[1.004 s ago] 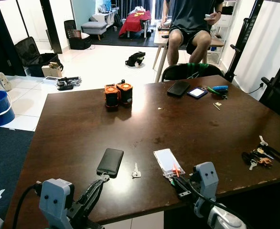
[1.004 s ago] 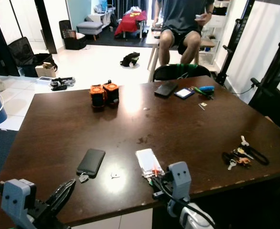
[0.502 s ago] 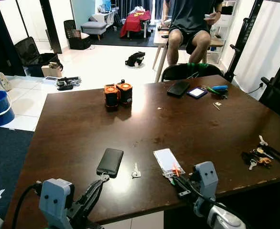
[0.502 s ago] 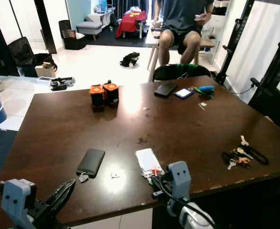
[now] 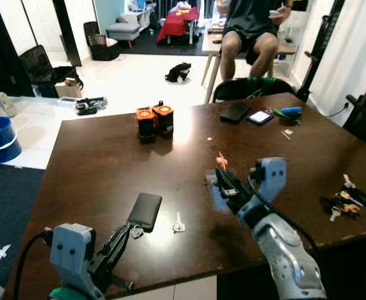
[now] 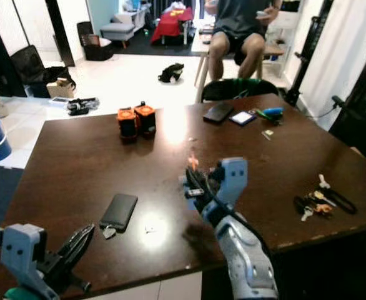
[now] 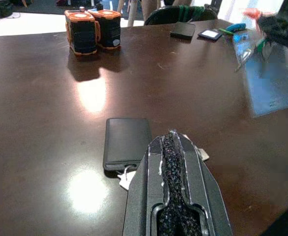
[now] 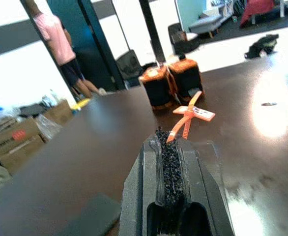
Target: Hang keys on a hook
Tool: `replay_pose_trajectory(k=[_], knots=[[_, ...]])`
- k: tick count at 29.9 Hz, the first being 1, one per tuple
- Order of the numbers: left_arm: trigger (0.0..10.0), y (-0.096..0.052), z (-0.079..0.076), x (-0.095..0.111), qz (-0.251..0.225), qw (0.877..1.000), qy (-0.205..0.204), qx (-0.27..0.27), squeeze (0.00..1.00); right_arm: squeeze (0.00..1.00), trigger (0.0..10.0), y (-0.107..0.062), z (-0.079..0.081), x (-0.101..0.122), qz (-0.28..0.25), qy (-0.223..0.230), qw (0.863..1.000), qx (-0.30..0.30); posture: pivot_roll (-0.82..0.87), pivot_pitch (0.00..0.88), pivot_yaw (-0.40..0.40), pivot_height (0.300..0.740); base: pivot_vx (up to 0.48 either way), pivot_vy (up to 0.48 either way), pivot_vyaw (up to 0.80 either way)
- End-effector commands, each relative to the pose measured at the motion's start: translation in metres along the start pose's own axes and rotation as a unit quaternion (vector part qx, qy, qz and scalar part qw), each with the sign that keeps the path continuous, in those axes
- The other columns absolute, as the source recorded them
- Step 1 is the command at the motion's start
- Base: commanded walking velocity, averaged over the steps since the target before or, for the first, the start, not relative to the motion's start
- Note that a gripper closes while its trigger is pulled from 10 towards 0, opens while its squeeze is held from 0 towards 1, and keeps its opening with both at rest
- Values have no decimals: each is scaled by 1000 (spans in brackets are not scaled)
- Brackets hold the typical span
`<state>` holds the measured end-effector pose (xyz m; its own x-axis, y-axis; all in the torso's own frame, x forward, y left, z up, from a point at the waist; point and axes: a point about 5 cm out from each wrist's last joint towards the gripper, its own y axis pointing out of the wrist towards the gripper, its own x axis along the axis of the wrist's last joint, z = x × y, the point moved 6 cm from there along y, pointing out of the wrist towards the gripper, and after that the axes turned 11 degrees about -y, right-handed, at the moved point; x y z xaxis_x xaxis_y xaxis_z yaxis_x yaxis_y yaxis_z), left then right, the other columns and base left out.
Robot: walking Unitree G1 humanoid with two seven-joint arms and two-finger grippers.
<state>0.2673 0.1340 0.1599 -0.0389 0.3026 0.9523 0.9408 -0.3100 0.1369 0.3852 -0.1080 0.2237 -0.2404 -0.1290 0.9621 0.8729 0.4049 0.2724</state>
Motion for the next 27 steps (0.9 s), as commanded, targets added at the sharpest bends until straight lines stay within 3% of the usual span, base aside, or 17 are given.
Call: replay_pose_trajectory(k=[1,5,6,10,11,12,14,15,16,18,19,21,22,27], knots=[[10000,-3,6,-7,16,1000,0,12,0,0,10000,0,3,1,-1,8,1000,3,-57,29,124,740,0,0,0],[10000,-3,7,-6,13,1000,1,18,0,0,10000,0,2,-3,6,6,1000,6,-54,30,121,740,0,0,0],[10000,-4,7,-6,14,1000,1,19,0,0,10000,-4,2,-15,35,-14,999,10,-54,30,121,740,0,0,0],[10000,-4,8,-7,15,1000,1,21,0,0,10000,-8,1,-28,69,-37,997,14,-54,30,121,740,0,0,0],[10000,-4,8,-7,16,1000,3,21,0,0,10000,-16,-3,-48,114,-58,992,19,-54,30,121,740,0,0,0],[10000,-4,8,-7,16,1000,3,21,0,0,10000,-16,-3,-48,114,-58,992,19,-54,30,121,740,0,0,0],[10000,-4,7,-9,18,1000,5,21,0,0,10000,-32,-9,-81,191,-108,975,29,-59,34,122,740,0,0,0],[10000,-4,7,-9,18,1000,5,21,0,0,10000,-32,-9,-81,191,-108,975,29,-59,34,122,740,0,0,0],[10000,-4,6,-10,19,1000,5,21,0,0,10000,-43,-12,-99,230,-127,964,39,-59,34,122,740,0,0,0],[10000,-4,6,-10,19,1000,5,21,0,0,10000,-43,-12,-99,230,-127,964,39,-59,34,122,740,0,0,0],[10000,-4,6,-11,21,1000,8,22,0,0,10000,-53,-13,-112,258,-140,955,46,-59,34,122,740,0,0,0],[10000,-4,6,-11,21,1000,8,22,0,0,10000,-53,-13,-112,258,-140,955,46,-59,34,122,740,0,0,0],[10000,-5,6,-13,26,999,13,23,0,0,10000,-63,-14,-124,278,-151,947,52,-59,34,122,740,0,0,0],[10000,-5,6,-15,29,999,15,24,0,0,10000,-69,-15,-131,289,-158,943,53,-59,34,122,740,0,0,0]])
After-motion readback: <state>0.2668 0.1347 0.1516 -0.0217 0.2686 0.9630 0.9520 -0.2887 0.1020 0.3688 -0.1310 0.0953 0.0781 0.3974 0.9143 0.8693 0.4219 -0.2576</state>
